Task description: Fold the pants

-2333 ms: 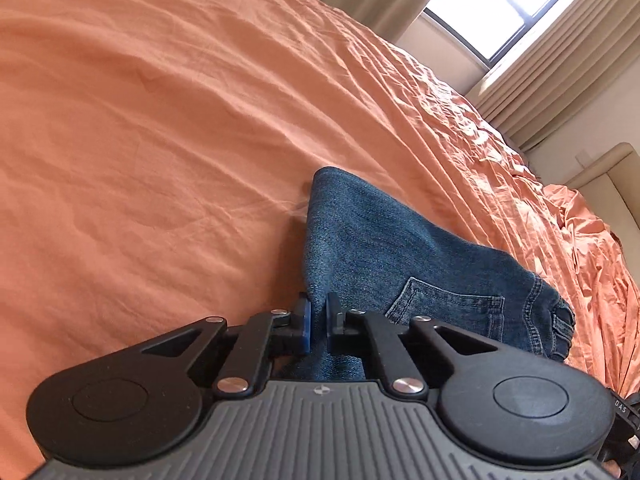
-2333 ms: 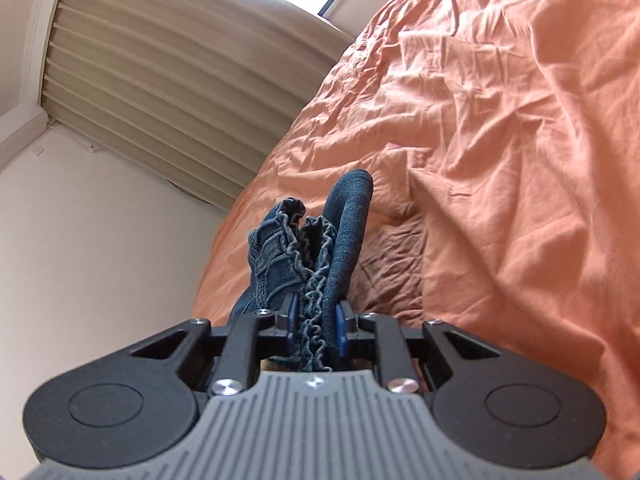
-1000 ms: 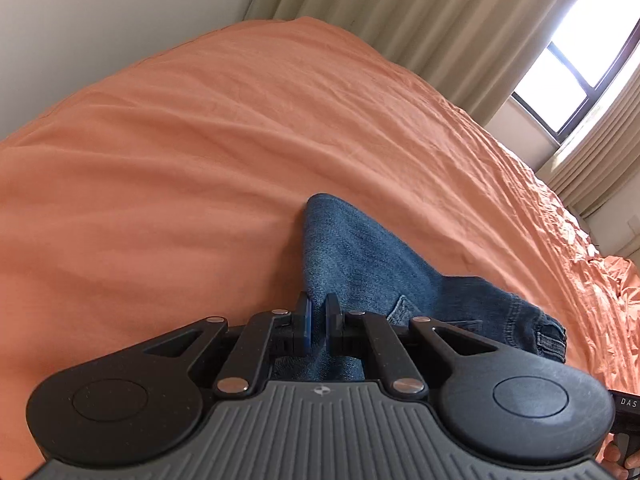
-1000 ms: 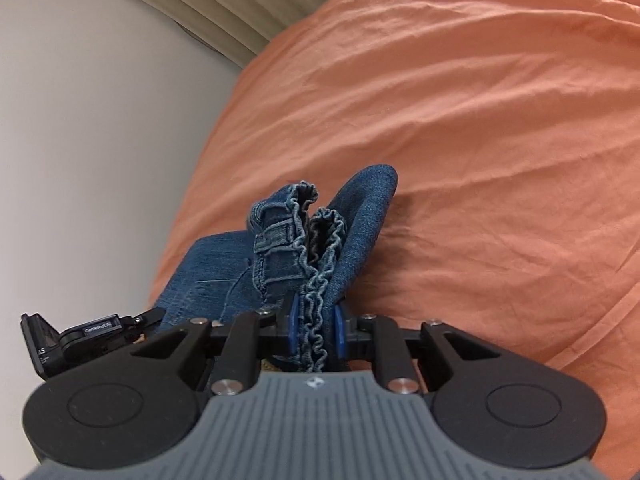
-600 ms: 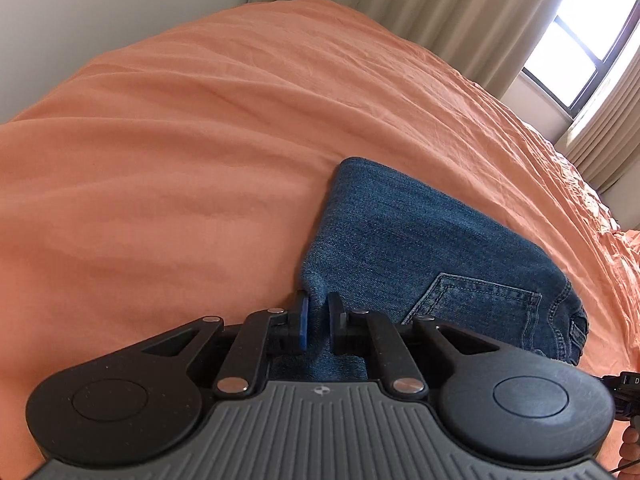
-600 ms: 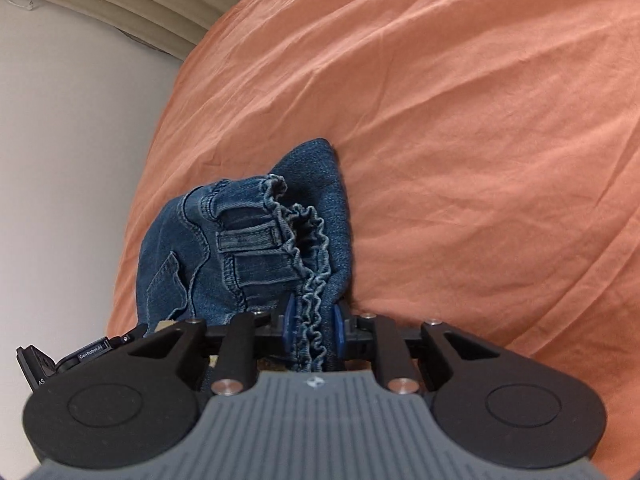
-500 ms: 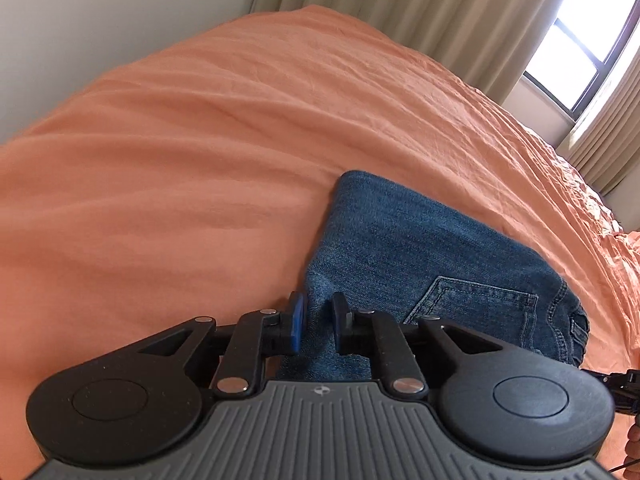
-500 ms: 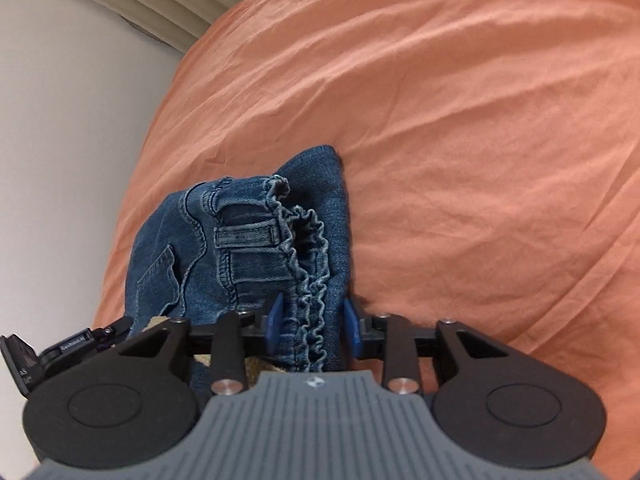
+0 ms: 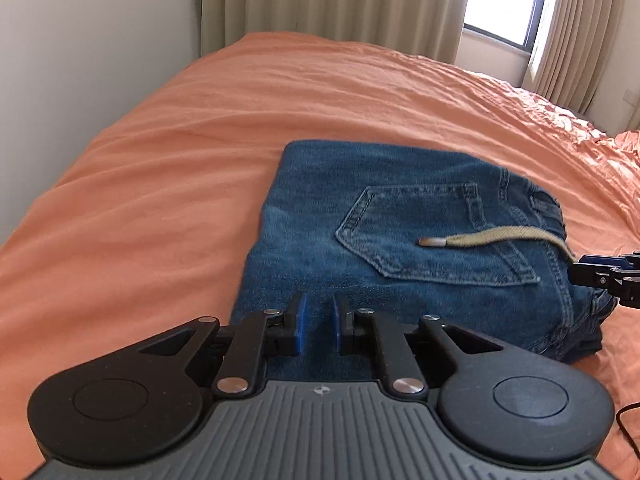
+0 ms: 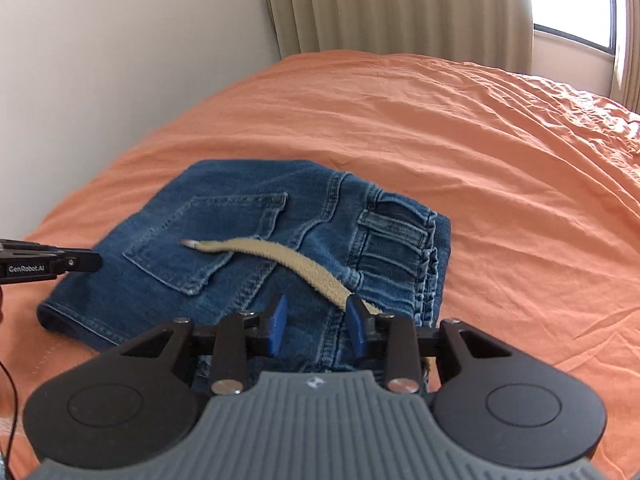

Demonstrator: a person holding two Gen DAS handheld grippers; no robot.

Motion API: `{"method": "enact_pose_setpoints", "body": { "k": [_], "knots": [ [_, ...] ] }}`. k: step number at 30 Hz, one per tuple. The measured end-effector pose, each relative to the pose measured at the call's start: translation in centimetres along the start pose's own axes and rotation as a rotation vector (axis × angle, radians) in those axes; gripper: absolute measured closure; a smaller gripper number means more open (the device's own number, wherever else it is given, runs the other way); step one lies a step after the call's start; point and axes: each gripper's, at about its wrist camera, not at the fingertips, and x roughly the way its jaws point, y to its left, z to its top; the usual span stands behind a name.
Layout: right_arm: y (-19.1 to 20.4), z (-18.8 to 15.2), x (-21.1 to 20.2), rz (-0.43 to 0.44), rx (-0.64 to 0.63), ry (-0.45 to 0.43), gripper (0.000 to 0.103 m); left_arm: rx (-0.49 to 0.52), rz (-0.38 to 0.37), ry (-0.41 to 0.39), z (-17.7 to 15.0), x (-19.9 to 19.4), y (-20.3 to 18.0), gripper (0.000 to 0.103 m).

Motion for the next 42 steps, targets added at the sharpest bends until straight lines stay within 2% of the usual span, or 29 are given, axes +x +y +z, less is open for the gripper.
{"method": "enact_pose_setpoints", "body": {
  "k": [4,7,16,18,19,20,21,27,33,35,39,42],
  "knots": [
    [-1.2,-1.8,2.2,0.02,0.063,0.045,0.075,-0.003,0.004,0.039,-1.8,1.6,0.3,0.089],
    [-1.2,-2.2,3.0,0.009,0.027,0.05,0.077,0.005,0.007,0.047,-2.2,2.5,0.4,0.089],
    [-1.0,0.2,3.4,-0.01,0.037,0.123,0.075,0.026,0.048,0.051,-0.4,0.8,-0.3,0.086],
    [-0.6,1.0,2.7,-0.015,0.027,0.134,0.073,0.036,0.072,0.036,0.1,-0.5,-0.8,0.085],
    [-0.4,1.4,2.3,-0.014,0.021,0.13,0.063,0.048,0.094,0.023,0.5,-1.5,-1.1,0.084],
    [-0.1,1.7,1.5,-0.019,0.01,0.119,0.043,0.061,0.108,0.012,0.8,-2.3,-1.5,0.084],
    [0.3,2.0,0.6,-0.012,-0.002,0.098,0.037,0.073,0.121,-0.003,1.1,-3.4,-1.9,0.081],
    [1.8,4.1,-6.3,0.028,-0.039,-0.01,0.033,0.136,0.177,-0.063,2.6,-9.7,-4.3,0.079],
    [2.9,5.9,-14.5,0.005,-0.066,-0.13,0.029,0.174,0.188,-0.181,4.6,-17.6,-7.9,0.064],
    [3.2,6.1,-17.5,0.006,-0.075,-0.186,0.025,0.199,0.204,-0.238,4.9,-20.5,-9.5,0.06],
    [4.1,5.2,-23.5,-0.011,-0.1,-0.316,0.023,0.207,0.196,-0.318,4.6,-25.5,-12.2,0.039],
    [4.4,3.5,-27.8,-0.02,-0.101,-0.424,0.023,0.162,0.162,-0.355,3.4,-28.5,-13.9,0.035]
  ]
}}
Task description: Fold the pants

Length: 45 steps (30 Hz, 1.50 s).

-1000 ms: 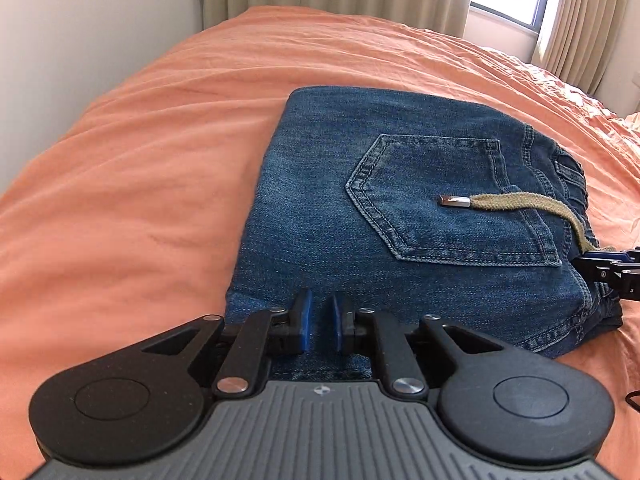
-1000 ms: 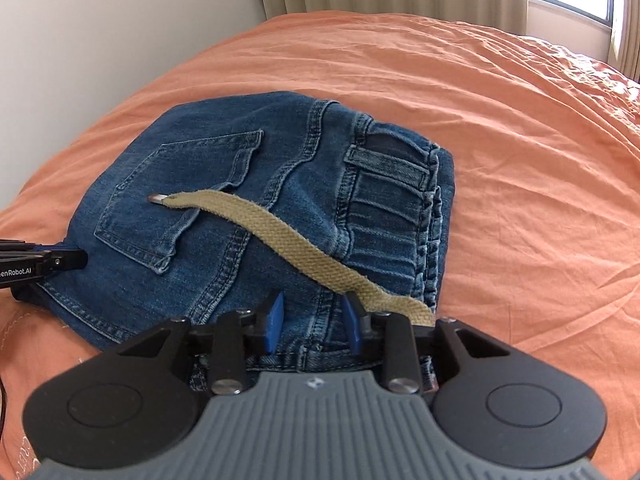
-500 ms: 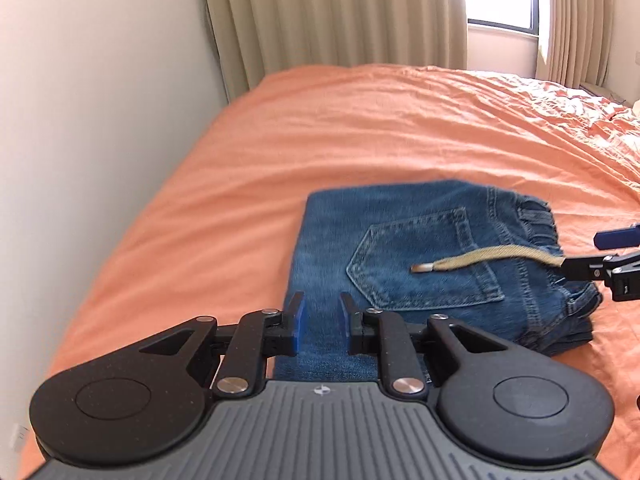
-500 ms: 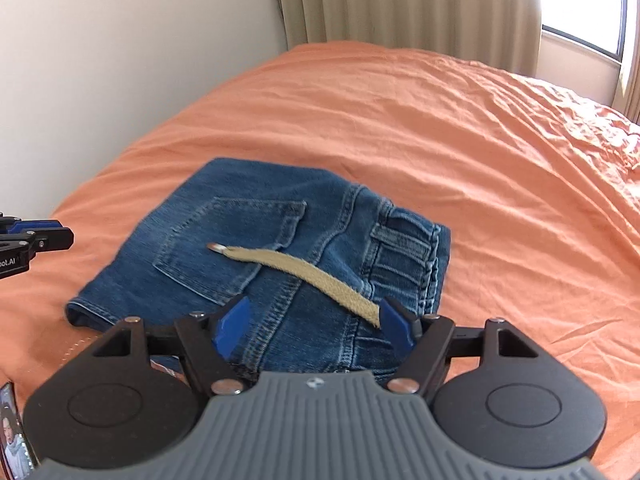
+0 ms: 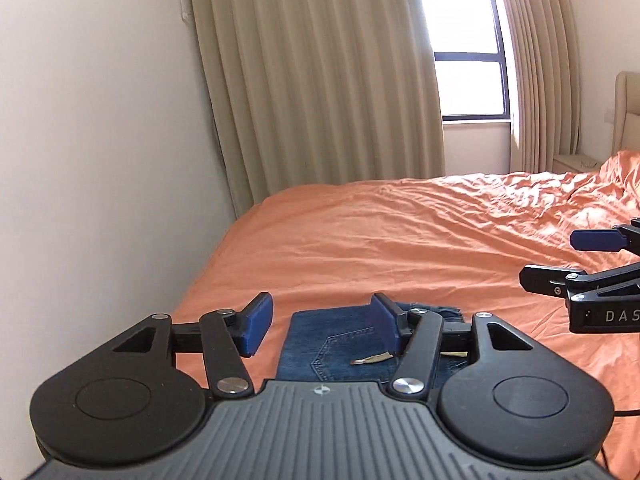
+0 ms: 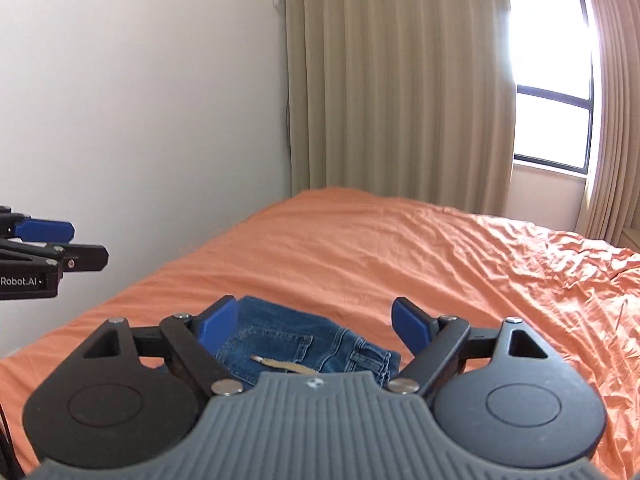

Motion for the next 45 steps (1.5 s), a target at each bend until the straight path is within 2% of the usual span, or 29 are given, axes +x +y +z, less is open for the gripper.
{"method": "enact_pose_setpoints", "body": {
  "k": [2,4,7,14,17,20,24,28,45],
  "knots": [
    [0.3,-0.1,-2.7,-0.008,-0.006,-0.039,0.023,-0.029,-0.008,-0.019,-0.3,-2.1,-0.7,0.026],
    [0.8,-0.4,-5.4,-0.004,-0.024,-0.075,0.023,-0.036,-0.004,-0.062,-0.8,-4.1,-1.4,0.01],
    [1.6,-1.7,-8.5,-0.017,-0.039,-0.097,0.022,-0.048,0.017,-0.091,-1.7,-6.1,-2.3,0.002],
    [2.5,-6.8,-10.8,-0.045,0.027,-0.032,0.022,-0.106,0.076,-0.042,-5.4,-5.9,-3.4,0.002],
    [2.5,-9.2,-9.8,-0.066,0.034,0.026,0.022,-0.116,0.111,0.033,-7.4,-4.3,-3.8,0.002],
    [2.7,-11.0,-8.3,-0.117,0.017,0.054,0.022,-0.147,0.1,0.105,-9.1,-2.5,-4.1,0.002],
    [2.8,-13.0,-6.4,-0.156,0.023,0.109,0.022,-0.191,0.067,0.146,-10.6,-0.8,-4.6,0.002],
    [1.9,-13.6,-5.5,-0.146,0.083,0.136,0.022,-0.221,-0.015,0.18,-11.3,0.1,-5.1,0.002],
    [1.3,-13.5,-3.9,-0.125,0.105,0.17,0.022,-0.197,0.017,0.216,-11.8,0.9,-6.1,0.002]
  ]
}}
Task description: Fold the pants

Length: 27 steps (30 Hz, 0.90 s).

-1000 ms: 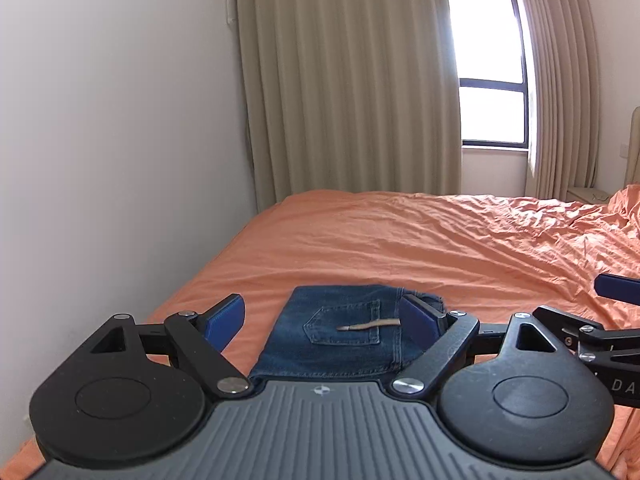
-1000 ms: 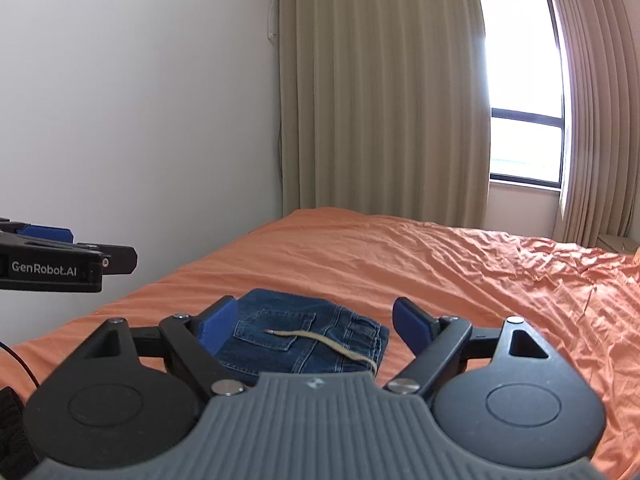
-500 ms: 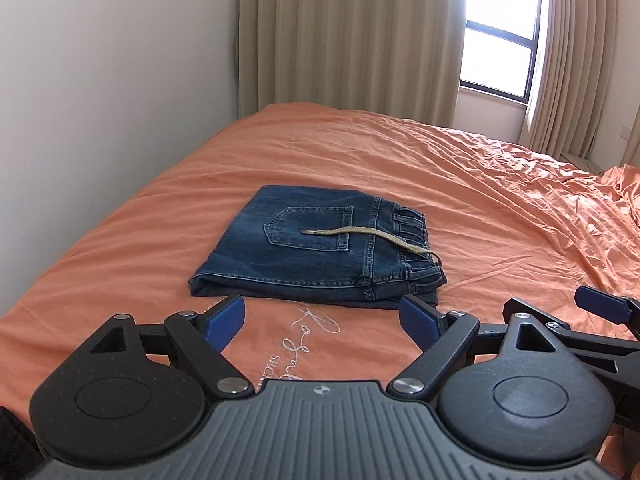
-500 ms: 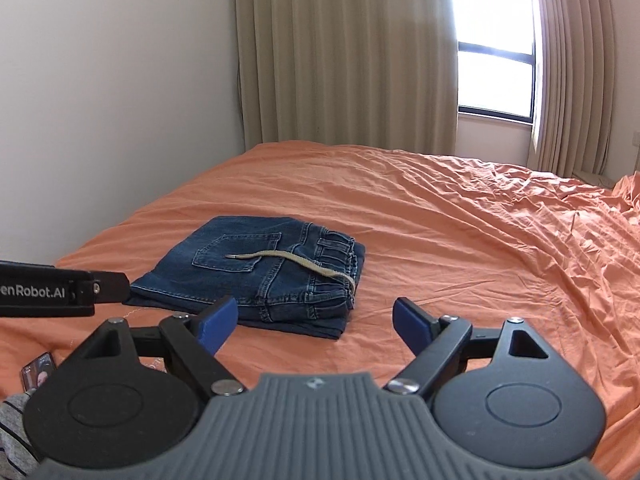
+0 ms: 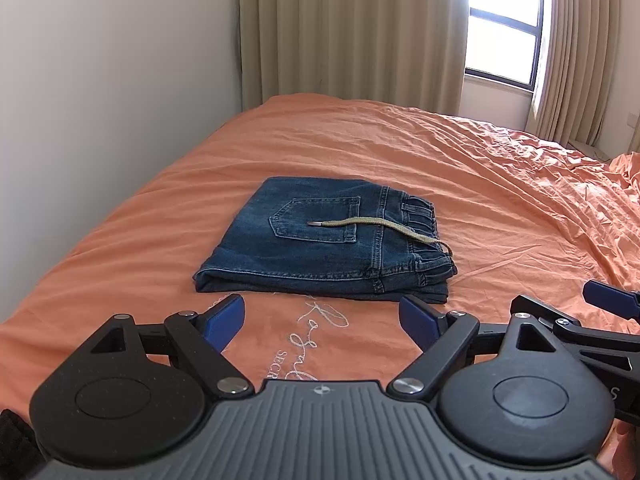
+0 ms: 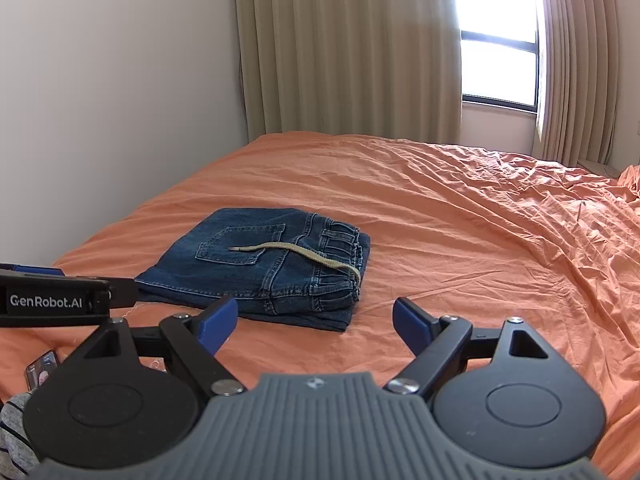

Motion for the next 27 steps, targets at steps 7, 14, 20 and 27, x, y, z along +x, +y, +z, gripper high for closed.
{"method": "enact_pose_setpoints", "body": {
  "k": [7,14,20,27],
  "knots": [
    [-0.15,0.07,-0.08,0.007,0.008,-0.004,0.022,0.006,0.003,-0.001,0.05,-0.14,0.02,0.002],
    [-0.33,0.05,-0.24,0.012,0.017,-0.005,0.022,0.011,0.004,-0.002,0.25,-0.15,-0.03,0.002],
    [-0.33,0.08,-0.31,0.015,0.021,-0.002,0.022,0.015,0.005,-0.001,0.36,-0.29,-0.05,0.002],
    [-0.16,0.12,-0.33,0.022,0.018,0.0,0.022,0.02,0.006,-0.005,0.51,-0.34,0.0,0.002]
  ]
}}
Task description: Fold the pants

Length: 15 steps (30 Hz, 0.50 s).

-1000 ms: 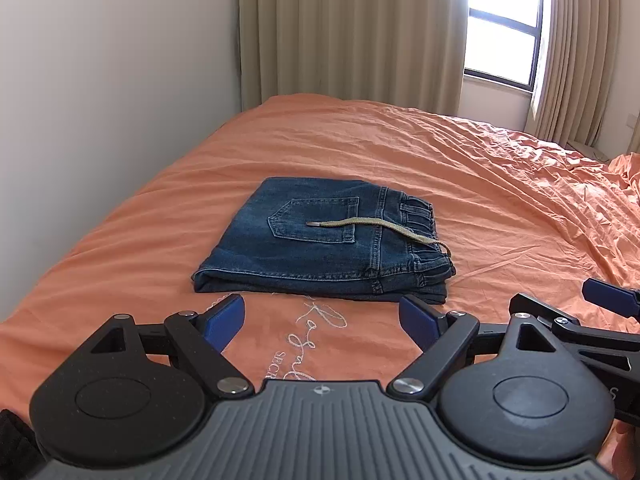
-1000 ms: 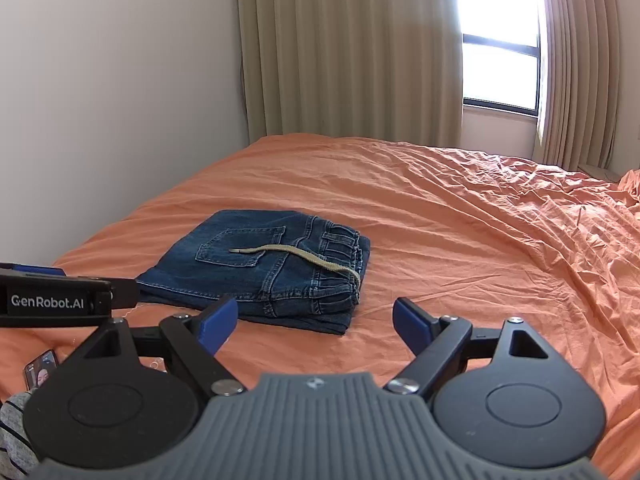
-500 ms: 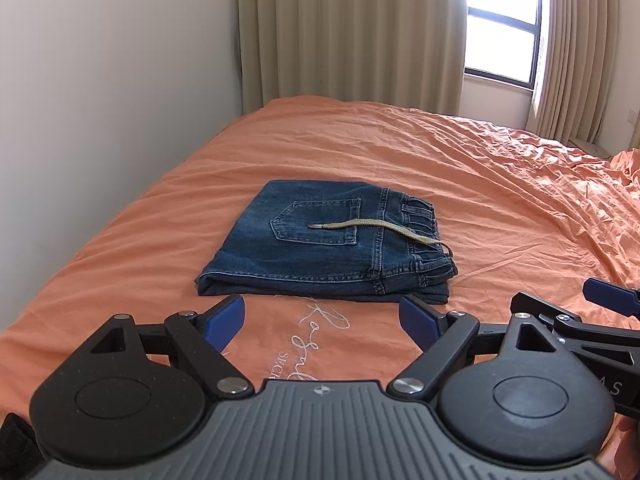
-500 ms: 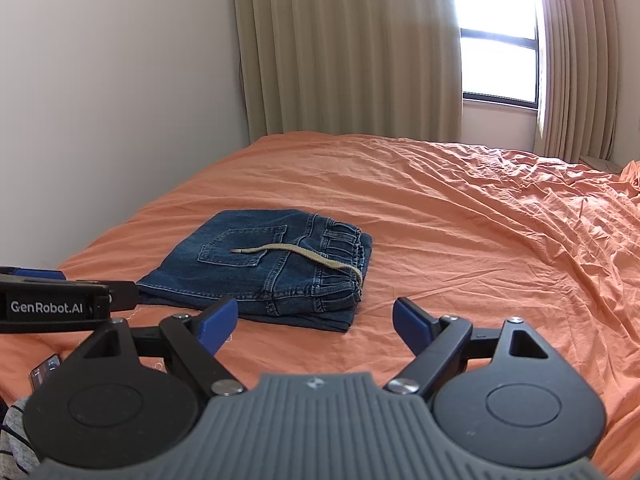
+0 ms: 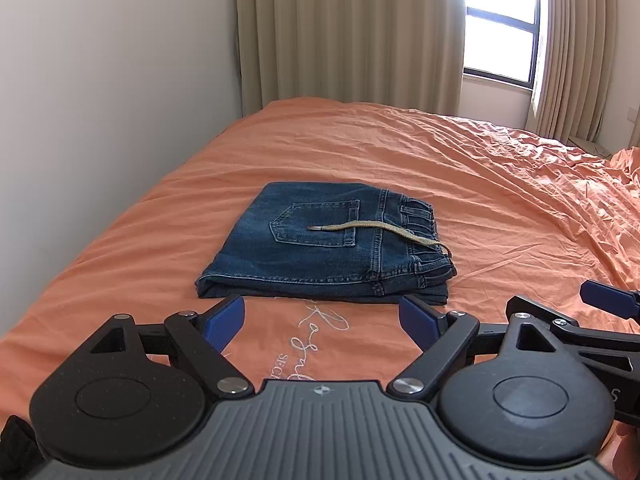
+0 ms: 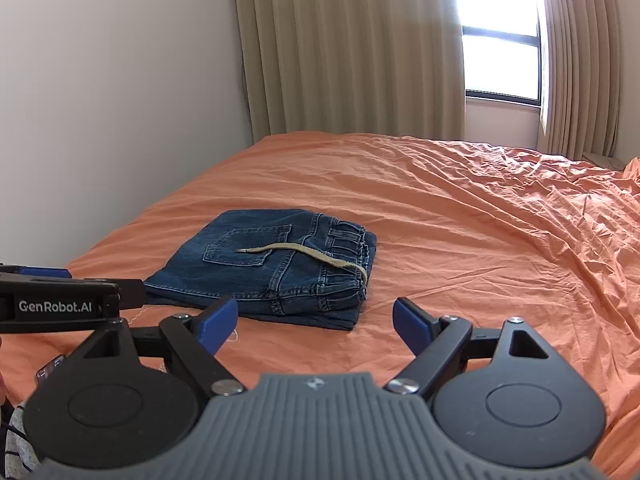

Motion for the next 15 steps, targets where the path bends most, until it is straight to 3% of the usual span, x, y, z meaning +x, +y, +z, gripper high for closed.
{"method": "enact_pose_setpoints", "body": {
  "k": [15],
  "knots": [
    [-0.09,0.26,0.12,-0.002,0.013,0.005,0.022,0.007,-0.003,-0.008,0.21,-0.11,-0.06,0.002]
  ]
}}
